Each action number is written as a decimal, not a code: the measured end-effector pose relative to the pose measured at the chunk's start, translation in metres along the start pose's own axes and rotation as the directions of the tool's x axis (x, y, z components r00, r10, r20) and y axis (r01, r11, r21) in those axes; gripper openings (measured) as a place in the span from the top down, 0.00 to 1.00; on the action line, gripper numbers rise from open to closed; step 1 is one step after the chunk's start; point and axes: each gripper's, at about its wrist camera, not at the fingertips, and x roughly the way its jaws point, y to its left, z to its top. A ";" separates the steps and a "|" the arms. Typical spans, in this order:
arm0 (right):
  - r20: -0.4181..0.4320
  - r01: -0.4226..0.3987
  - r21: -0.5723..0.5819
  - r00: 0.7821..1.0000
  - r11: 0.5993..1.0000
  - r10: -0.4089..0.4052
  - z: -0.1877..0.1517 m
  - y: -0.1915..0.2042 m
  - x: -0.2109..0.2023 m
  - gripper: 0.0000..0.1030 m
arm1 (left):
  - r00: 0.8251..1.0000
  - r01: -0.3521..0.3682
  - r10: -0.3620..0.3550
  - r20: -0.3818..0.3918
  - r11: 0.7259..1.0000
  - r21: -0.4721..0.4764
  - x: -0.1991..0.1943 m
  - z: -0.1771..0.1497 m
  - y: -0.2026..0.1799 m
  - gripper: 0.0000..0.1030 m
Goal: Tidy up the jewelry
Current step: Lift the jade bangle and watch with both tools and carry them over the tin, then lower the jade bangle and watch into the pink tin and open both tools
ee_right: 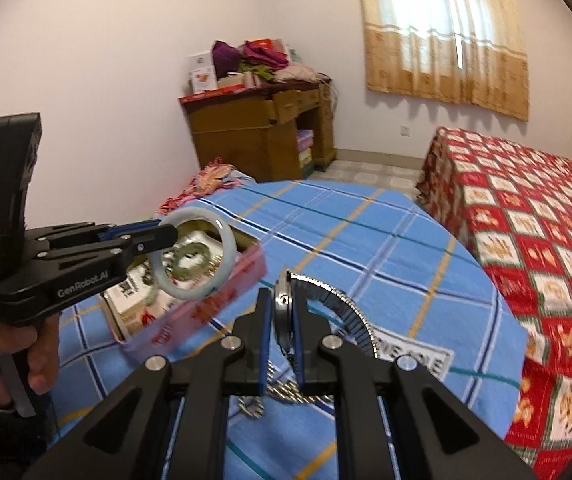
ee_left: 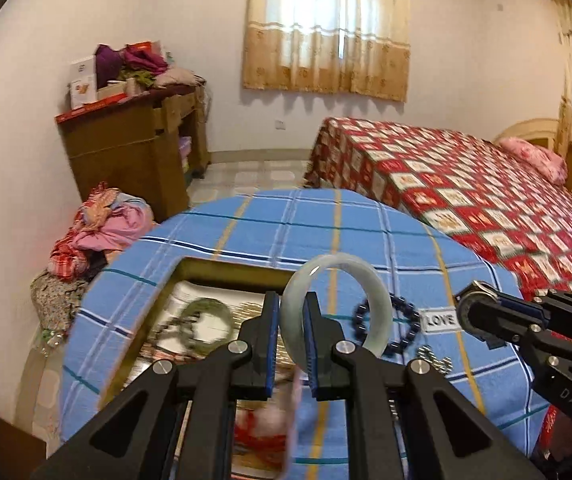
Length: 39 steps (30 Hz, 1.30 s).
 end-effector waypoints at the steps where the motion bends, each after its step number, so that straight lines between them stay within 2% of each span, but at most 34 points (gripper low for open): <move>1: 0.004 -0.012 -0.010 1.000 1.000 0.012 0.005 0.005 0.002 0.89 | 1.000 -0.013 0.013 0.005 1.000 -0.009 -0.002 0.001 0.006 0.89; 8: 0.030 -0.074 -0.078 0.997 0.994 0.077 0.031 0.032 0.012 0.89 | 0.994 -0.110 0.111 0.010 0.991 -0.076 -0.014 -0.001 0.052 0.89; 17: 0.031 -0.163 -0.105 0.985 0.981 0.167 0.047 0.058 0.032 0.89 | 0.987 -0.158 0.154 -0.039 0.979 -0.125 -0.014 -0.020 0.085 0.89; 25: -0.002 -0.219 -0.121 0.975 0.968 0.220 0.046 0.080 0.053 0.89 | 0.987 -0.154 0.143 -0.077 0.976 -0.157 -0.006 -0.029 0.099 0.89; 39: -0.116 -0.233 -0.114 0.969 0.966 0.220 0.020 0.092 0.096 0.89 | 0.983 -0.144 0.124 -0.138 0.979 -0.145 0.013 -0.042 0.096 0.89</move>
